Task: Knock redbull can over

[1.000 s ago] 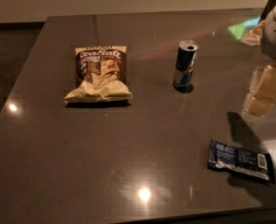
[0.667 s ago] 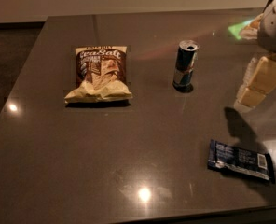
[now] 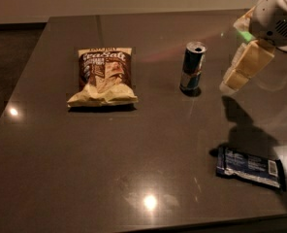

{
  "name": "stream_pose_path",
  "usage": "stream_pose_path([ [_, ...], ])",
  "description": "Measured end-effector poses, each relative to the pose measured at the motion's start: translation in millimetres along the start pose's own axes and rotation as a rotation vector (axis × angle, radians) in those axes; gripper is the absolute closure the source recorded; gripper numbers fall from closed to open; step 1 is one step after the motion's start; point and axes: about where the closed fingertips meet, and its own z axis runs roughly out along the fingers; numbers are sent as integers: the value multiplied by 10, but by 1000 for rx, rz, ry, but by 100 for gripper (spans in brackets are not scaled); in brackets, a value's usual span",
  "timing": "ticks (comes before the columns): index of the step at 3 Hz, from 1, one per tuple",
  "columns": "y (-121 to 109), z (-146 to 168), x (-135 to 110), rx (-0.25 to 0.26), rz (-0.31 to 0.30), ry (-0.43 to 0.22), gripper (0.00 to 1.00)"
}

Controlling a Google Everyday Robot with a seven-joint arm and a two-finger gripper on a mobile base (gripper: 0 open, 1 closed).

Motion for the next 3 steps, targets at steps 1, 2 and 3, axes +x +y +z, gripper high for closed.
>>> stream_pose_path([
  [1,-176,162,-133,-7,32,-58,0],
  [2,-353,301,-220,-14,61,-106,0],
  [3,-521,397,-235,-16,86,-144,0],
])
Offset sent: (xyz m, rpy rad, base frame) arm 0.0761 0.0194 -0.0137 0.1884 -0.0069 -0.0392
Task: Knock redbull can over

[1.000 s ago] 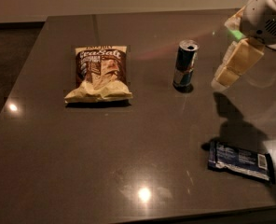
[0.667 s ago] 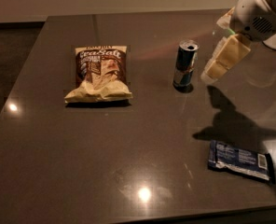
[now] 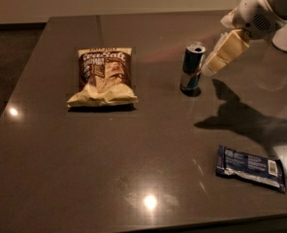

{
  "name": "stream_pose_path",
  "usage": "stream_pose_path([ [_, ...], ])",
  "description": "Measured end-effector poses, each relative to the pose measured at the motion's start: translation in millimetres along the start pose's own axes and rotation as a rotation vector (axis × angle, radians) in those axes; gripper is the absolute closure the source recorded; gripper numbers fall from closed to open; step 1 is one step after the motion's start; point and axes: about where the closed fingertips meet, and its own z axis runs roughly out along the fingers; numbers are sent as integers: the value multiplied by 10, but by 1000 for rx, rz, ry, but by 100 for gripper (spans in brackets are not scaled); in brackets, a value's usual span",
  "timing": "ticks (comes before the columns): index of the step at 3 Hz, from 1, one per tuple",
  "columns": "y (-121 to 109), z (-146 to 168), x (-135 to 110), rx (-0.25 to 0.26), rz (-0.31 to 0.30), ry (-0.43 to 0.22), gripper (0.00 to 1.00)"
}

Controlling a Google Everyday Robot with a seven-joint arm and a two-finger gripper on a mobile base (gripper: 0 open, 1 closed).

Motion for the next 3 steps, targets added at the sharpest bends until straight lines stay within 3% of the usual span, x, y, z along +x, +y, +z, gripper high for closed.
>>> stream_pose_path([
  [1,-136,146,15,-14,16,-25,0],
  [3,-130,416,-16,-62,29,-75,0],
])
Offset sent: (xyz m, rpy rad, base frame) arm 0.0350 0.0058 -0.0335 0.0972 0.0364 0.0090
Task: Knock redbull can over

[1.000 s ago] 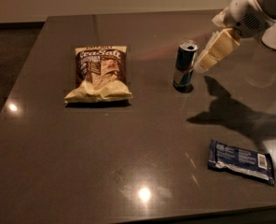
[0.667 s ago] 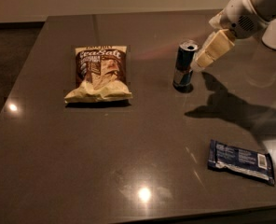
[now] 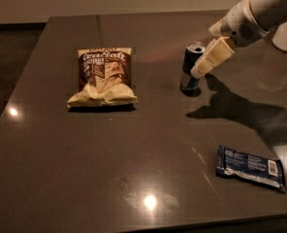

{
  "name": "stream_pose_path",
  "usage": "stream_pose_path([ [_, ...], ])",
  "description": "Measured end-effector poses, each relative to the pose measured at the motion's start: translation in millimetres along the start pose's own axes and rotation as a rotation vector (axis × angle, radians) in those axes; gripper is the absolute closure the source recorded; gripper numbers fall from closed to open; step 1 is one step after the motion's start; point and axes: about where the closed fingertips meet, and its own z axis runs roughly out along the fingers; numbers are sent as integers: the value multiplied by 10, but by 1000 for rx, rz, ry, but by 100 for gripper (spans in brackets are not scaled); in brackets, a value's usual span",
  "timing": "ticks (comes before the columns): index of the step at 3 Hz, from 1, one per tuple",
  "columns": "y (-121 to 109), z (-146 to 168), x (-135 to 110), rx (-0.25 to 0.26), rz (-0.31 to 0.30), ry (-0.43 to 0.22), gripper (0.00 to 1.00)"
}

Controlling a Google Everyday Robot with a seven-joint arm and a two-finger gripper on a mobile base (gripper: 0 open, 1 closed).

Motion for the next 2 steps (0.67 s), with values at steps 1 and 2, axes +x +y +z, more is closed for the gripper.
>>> stream_pose_path([
  [1,33,131,-26,-20,-1,-25,0],
  [2,67,237,-51,-37,-6,-46,0],
])
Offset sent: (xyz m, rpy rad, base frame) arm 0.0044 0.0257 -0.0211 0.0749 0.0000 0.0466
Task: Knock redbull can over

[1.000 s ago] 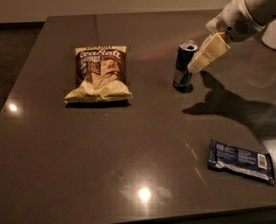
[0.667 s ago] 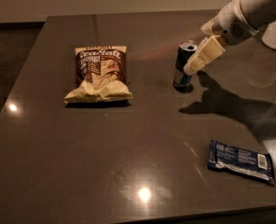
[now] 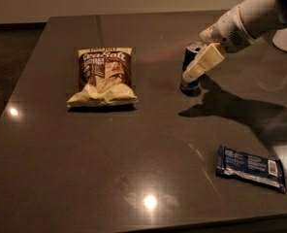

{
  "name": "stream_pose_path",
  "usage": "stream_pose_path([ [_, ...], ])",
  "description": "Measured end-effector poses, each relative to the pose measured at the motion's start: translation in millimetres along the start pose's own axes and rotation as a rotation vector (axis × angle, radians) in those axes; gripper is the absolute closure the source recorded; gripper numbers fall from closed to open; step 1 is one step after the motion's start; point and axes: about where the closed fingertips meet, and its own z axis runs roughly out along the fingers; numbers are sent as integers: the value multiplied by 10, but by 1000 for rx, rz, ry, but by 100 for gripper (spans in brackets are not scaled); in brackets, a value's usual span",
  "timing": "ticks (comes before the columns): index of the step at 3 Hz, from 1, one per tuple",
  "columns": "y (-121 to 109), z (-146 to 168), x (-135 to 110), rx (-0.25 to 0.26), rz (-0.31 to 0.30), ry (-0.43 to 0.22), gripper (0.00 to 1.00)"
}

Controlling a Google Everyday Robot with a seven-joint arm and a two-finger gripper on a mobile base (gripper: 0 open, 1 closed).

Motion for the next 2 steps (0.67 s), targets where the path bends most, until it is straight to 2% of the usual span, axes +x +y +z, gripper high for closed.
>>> stream_pose_path([
  [1,-9,34,12,-5,0,-16,16],
  [2,-11,9,-1,-7,-2,-37,40],
])
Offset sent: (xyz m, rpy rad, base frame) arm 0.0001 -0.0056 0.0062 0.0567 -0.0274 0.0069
